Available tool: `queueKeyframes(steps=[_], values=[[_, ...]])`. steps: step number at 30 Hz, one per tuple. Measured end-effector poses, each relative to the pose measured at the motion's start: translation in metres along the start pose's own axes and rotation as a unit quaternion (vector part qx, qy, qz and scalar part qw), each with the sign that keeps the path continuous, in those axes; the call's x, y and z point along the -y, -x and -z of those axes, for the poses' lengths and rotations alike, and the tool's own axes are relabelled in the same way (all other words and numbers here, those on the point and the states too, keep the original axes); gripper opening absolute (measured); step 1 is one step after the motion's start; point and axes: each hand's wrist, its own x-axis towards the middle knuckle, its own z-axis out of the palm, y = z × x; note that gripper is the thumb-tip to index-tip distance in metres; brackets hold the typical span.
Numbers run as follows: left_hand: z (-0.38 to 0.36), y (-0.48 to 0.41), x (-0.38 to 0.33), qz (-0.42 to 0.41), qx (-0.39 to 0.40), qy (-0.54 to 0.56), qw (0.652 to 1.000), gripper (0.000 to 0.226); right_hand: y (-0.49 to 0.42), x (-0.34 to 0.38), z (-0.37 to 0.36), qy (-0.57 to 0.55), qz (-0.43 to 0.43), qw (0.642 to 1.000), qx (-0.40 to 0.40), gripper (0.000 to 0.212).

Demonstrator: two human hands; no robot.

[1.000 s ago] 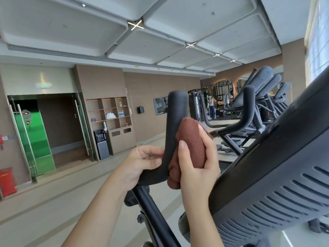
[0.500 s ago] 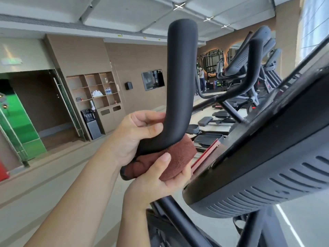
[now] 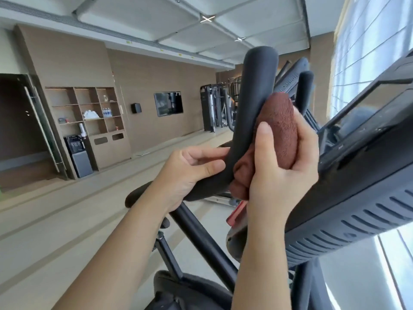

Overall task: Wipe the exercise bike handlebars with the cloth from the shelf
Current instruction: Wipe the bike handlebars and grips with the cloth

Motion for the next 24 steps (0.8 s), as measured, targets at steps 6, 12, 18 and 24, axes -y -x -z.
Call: queueKeyframes(steps=[6,12,18,24], values=[[-0.002,-0.001,0.005,-0.026,-0.001,0.024,0.999,0.025,-0.040,0.034,-0.018,0.106,0.129,0.986,-0.015,0.031],[-0.003,0.004,0.006,-0.059,0.009,-0.011,0.998,0.024,0.021,-0.004,-0.004,0.172,0.155,0.970,-0.070,0.037],[-0.001,0.020,0.008,-0.118,-0.060,-0.124,0.983,0.037,0.081,-0.028,0.015,0.216,0.125,0.967,-0.053,0.046],[0.022,0.088,0.021,-0.141,-0.154,-0.249,0.946,0.023,0.103,-0.020,0.028,0.280,0.118,0.951,0.056,0.043]])
